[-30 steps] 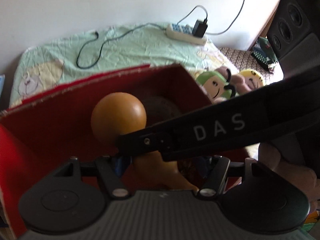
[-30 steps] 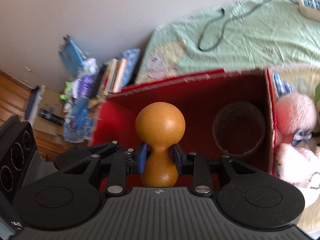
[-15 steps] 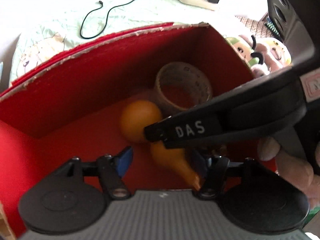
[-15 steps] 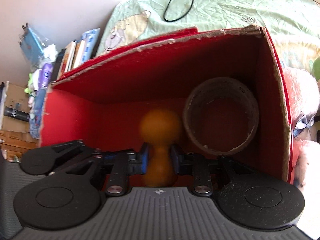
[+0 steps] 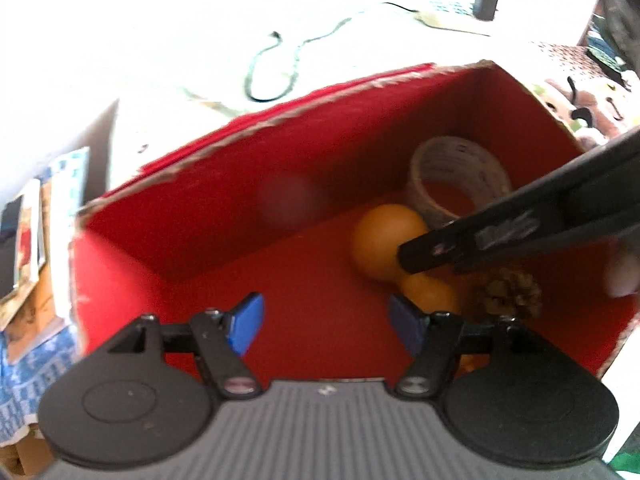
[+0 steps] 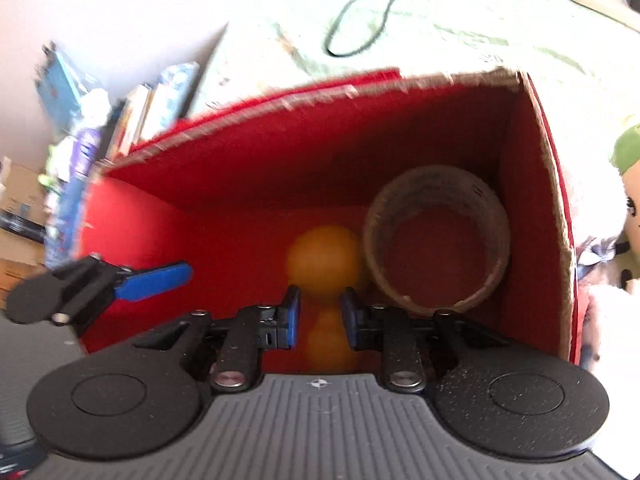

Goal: Organize objects
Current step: 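Lower the gourd into the red box and open the right gripper, then withdraw the right gripper from the box toward the beige slipper, then lower the right gripper onto the beige slipper tied with red scarf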

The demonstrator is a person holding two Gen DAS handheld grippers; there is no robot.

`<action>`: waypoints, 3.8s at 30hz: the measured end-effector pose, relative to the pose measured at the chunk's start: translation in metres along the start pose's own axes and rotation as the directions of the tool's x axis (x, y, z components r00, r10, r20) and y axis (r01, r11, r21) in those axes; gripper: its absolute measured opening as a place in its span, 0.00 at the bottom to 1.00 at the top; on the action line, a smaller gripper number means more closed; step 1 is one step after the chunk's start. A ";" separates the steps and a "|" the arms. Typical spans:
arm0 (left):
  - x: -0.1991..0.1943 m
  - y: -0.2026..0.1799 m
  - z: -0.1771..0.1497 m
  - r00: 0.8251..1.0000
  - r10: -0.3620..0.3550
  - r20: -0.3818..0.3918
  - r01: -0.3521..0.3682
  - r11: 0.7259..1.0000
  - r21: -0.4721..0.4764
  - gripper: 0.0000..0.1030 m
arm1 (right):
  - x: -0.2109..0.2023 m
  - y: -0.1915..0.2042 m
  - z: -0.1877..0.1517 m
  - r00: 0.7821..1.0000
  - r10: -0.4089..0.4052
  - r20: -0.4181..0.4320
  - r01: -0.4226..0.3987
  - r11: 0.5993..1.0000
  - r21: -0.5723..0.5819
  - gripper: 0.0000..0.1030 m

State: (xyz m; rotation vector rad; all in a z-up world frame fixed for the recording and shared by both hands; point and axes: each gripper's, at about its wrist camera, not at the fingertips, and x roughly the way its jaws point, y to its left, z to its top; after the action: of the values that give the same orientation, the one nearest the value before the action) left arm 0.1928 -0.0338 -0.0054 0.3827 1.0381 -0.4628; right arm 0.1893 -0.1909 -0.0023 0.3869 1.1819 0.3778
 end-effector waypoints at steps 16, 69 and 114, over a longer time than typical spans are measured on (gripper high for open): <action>0.011 0.017 0.003 0.997 0.071 -0.017 -0.072 0.993 -0.094 0.71 | 0.021 -0.003 -0.007 0.995 -0.036 -0.097 0.041 0.998 0.046 0.24; -0.112 -0.082 -0.058 0.954 0.290 0.073 -0.258 0.922 -0.287 0.88 | -0.089 -0.011 -0.095 0.972 0.166 0.165 -0.149 0.983 -0.111 0.27; -0.048 -0.123 -0.135 0.973 0.177 -0.148 -0.218 0.912 -0.346 0.93 | -0.042 -0.065 -0.167 0.957 0.289 0.030 -0.290 0.953 0.090 0.38</action>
State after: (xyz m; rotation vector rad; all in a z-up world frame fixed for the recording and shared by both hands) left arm 0.0084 -0.0593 -0.0352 0.1829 1.1556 -0.0620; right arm 0.0235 -0.2516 -0.0544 0.6480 1.1310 0.5738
